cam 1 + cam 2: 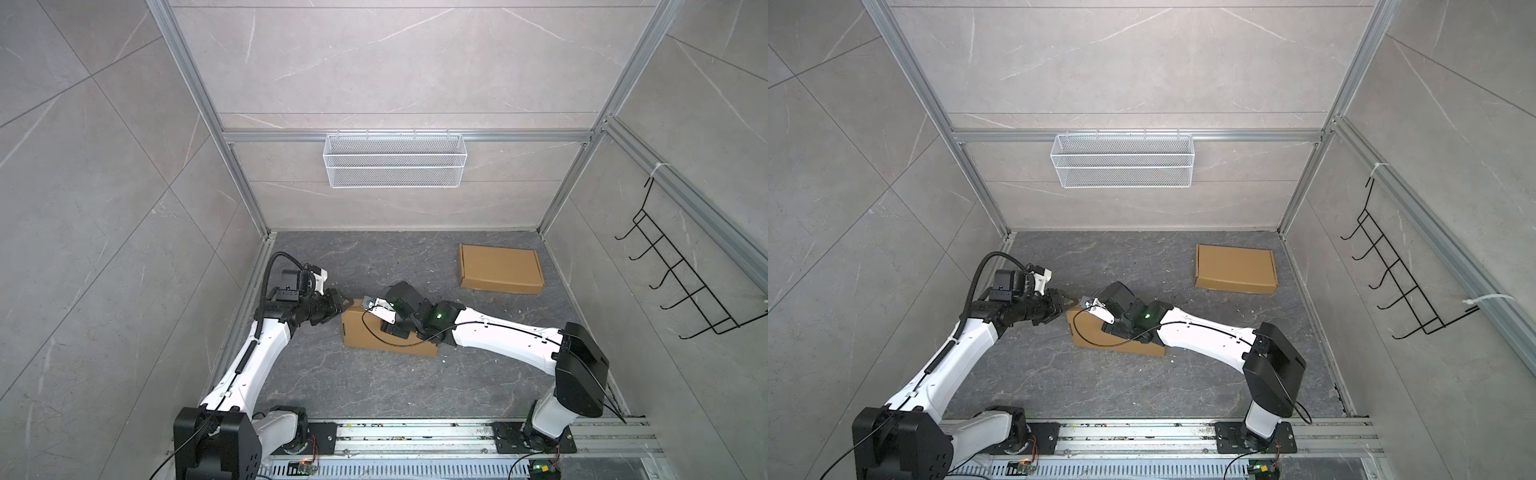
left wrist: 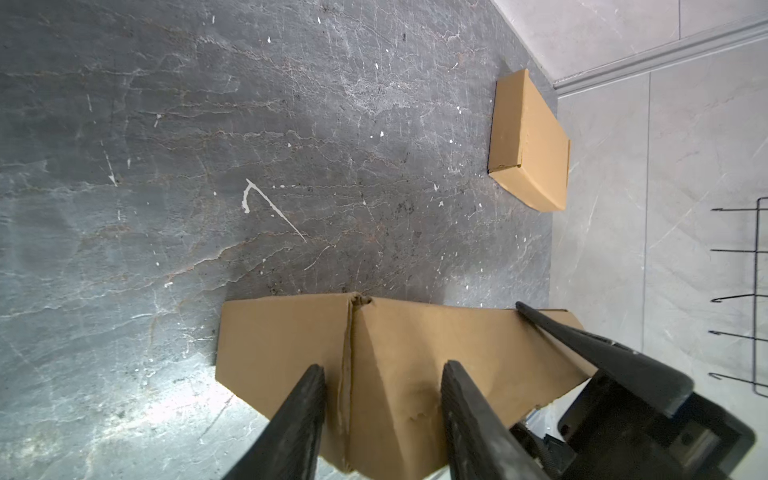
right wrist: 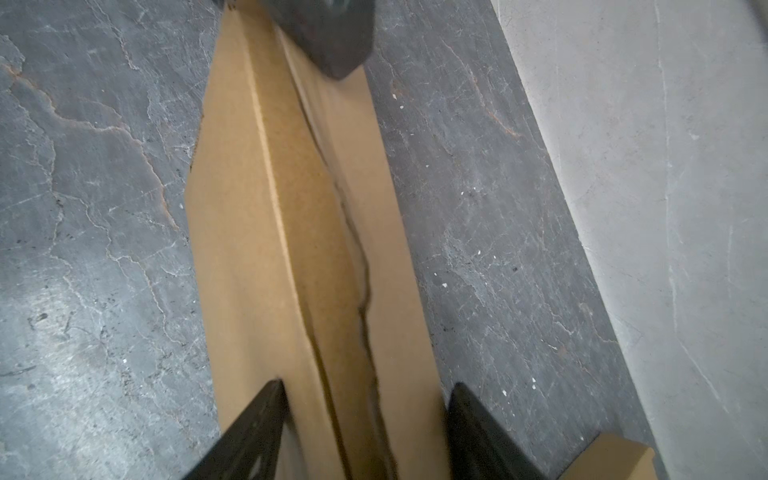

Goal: Fold the paper box
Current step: 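Press the box's top edge with the right gripper while the left gripper holds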

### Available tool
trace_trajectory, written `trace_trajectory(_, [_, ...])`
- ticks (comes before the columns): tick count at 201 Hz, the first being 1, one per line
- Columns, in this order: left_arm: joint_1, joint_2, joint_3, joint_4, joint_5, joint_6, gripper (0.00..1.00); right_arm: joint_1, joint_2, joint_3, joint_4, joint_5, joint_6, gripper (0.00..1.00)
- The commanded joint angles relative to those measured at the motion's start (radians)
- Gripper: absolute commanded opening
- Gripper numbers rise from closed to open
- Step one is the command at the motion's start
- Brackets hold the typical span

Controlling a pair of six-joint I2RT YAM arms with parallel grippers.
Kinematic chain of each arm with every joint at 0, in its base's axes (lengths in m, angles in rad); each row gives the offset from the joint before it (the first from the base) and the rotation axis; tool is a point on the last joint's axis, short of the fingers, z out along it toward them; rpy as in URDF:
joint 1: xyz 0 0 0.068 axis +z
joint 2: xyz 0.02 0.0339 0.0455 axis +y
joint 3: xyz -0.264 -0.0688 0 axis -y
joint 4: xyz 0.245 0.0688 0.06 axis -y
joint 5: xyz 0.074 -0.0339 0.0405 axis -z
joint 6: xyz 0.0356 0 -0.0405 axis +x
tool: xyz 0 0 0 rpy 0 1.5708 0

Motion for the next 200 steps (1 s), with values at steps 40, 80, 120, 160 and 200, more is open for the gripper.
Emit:
trace_trajectory(40, [0.003,-0.069,-0.083,-0.082,-0.066,0.033,0.38,0.000,0.037,-0.042,-0.053,0.043,0.023,0.63])
trace_trajectory(80, [0.003,-0.077,-0.002,-0.102,-0.079,0.027,0.46,0.003,0.044,-0.051,-0.045,0.048,0.023,0.63])
trace_trajectory(120, [0.004,-0.052,0.102,-0.120,-0.083,0.037,0.47,0.003,0.048,-0.060,-0.044,0.051,0.026,0.63])
trace_trajectory(160, [0.003,0.012,0.150,-0.126,-0.078,0.080,0.42,0.003,0.048,-0.057,-0.041,0.053,0.025,0.63])
trace_trajectory(200, [0.002,0.040,0.174,-0.139,-0.077,0.112,0.32,0.003,0.048,-0.056,-0.040,0.055,0.025,0.63])
